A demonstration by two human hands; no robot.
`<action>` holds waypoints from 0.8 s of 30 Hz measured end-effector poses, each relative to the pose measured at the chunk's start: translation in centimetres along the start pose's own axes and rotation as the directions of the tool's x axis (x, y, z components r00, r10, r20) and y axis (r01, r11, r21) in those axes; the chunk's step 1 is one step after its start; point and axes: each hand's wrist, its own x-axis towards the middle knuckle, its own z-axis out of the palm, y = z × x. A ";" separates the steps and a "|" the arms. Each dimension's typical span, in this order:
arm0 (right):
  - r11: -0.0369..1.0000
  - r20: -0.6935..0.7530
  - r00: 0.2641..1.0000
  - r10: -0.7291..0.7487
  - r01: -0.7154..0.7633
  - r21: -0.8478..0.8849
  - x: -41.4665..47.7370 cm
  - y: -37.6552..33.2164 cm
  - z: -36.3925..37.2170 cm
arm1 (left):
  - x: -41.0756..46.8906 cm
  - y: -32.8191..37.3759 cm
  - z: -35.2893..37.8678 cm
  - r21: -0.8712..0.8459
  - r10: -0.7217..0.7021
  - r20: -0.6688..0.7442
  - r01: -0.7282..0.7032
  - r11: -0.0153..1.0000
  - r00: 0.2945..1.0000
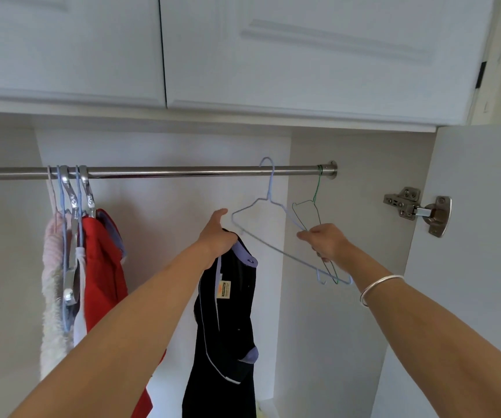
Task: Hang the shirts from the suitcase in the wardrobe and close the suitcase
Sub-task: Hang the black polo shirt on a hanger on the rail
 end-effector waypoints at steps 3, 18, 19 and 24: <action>1.000 0.137 0.990 -0.016 0.016 0.003 -1.0 -0.6 -0.6 | 0.1 0.1 -0.1 -0.041 0.037 0.035 -0.036 0.999 0.999; 0.939 0.401 0.911 -0.100 0.220 -0.266 -3.3 -5.0 4.2 | 0.3 -1.8 1.0 0.410 -0.084 0.070 0.048 0.911 0.994; 0.953 0.407 0.904 -0.129 0.226 -0.200 -3.4 -5.7 5.3 | 0.2 -1.7 1.3 0.412 -0.068 0.095 0.023 0.911 0.993; 0.966 0.351 0.925 -0.144 0.209 -0.155 -3.4 -7.2 8.6 | 0.0 -1.9 1.3 0.349 -0.006 0.209 -0.069 0.935 0.978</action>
